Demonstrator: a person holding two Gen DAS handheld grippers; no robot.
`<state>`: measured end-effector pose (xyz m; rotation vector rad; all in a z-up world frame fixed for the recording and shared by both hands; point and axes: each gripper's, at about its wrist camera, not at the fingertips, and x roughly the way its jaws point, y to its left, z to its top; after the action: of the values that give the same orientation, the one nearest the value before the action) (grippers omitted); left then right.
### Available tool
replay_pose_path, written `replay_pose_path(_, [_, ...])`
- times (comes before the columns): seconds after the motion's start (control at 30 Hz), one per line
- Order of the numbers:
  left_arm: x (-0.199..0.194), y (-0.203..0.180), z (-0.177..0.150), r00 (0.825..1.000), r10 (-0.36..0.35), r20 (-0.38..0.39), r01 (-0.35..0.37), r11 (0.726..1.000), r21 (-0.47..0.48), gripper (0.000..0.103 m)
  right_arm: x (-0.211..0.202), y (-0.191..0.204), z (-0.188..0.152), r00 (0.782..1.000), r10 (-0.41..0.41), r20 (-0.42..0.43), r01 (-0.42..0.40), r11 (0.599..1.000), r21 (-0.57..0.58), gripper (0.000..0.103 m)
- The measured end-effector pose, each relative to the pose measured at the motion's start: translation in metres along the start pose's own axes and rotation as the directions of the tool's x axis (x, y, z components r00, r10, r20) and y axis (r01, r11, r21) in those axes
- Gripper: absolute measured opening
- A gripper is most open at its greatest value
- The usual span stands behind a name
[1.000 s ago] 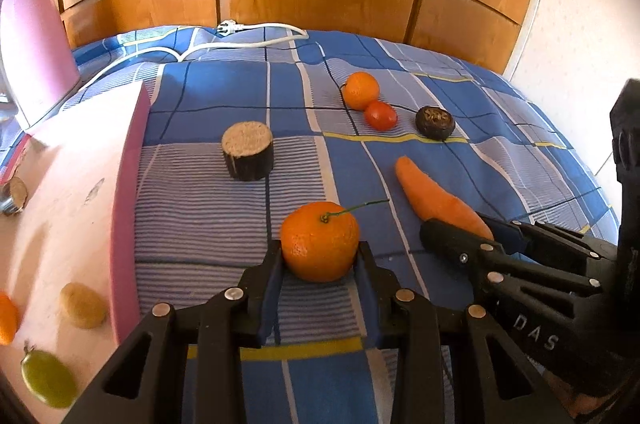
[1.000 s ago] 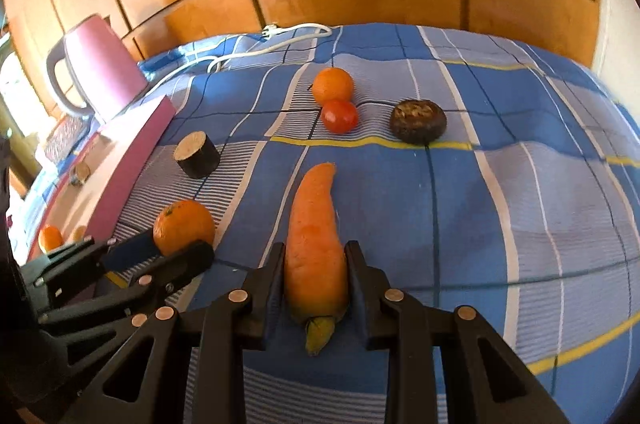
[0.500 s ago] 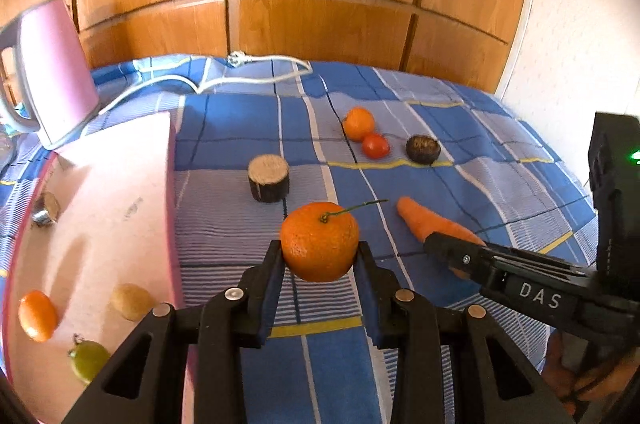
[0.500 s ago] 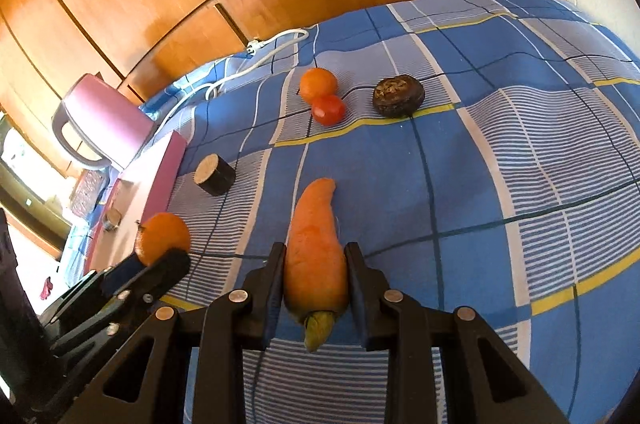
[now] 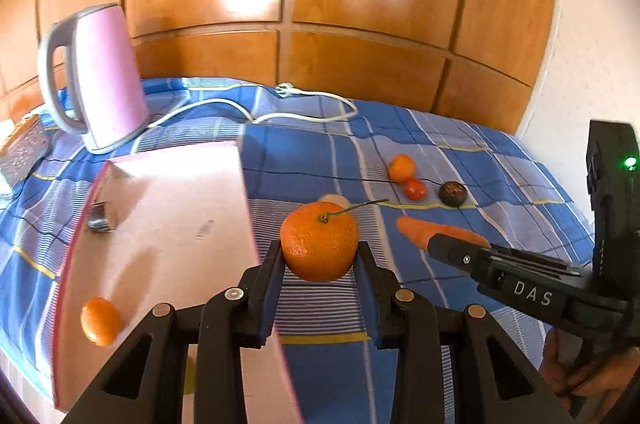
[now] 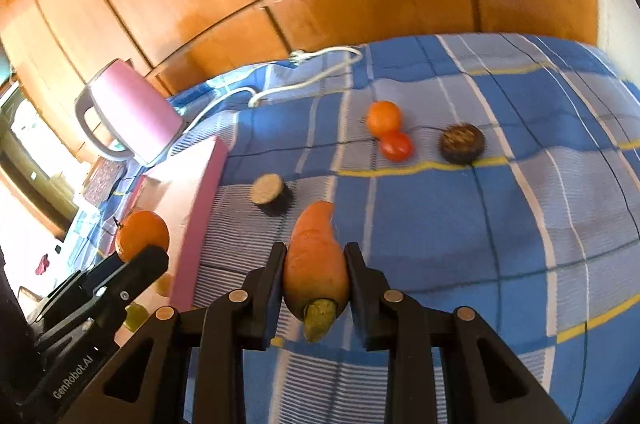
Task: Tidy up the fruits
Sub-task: 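Lift the mandarin with left gripper while right gripper lifts the carrot, then lower the mandarin into the tray with left gripper while right gripper lowers the carrot there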
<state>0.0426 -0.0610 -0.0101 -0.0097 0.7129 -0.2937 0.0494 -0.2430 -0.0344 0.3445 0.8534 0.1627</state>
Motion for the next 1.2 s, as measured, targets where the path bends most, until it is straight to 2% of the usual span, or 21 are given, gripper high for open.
replay_pose_path(0.33, [-0.007,0.053,0.000,0.998,0.068,0.003,-0.067,0.993,-0.096,0.035,0.018,0.068,0.024,0.998,0.067,-0.014,-0.068,0.990,-0.128,0.029])
replay_pose_path(0.67, [-0.009,0.122,-0.002,0.991,0.133,-0.015,-0.133,0.963,-0.235,0.035,0.054,0.127,0.039,0.989,0.133,-0.059,-0.141,0.973,-0.182,0.029])
replay_pose_path(0.9, [0.001,0.138,-0.012,0.988,0.143,-0.051,-0.151,0.954,-0.257,0.036,0.085,0.155,0.033,0.982,0.145,-0.119,-0.166,0.966,-0.196,0.029])
replay_pose_path(1.2, [0.002,0.140,-0.016,0.985,0.162,-0.052,-0.170,0.951,-0.260,0.039,0.091,0.152,0.020,0.975,0.158,-0.154,-0.184,0.967,-0.175,0.032])
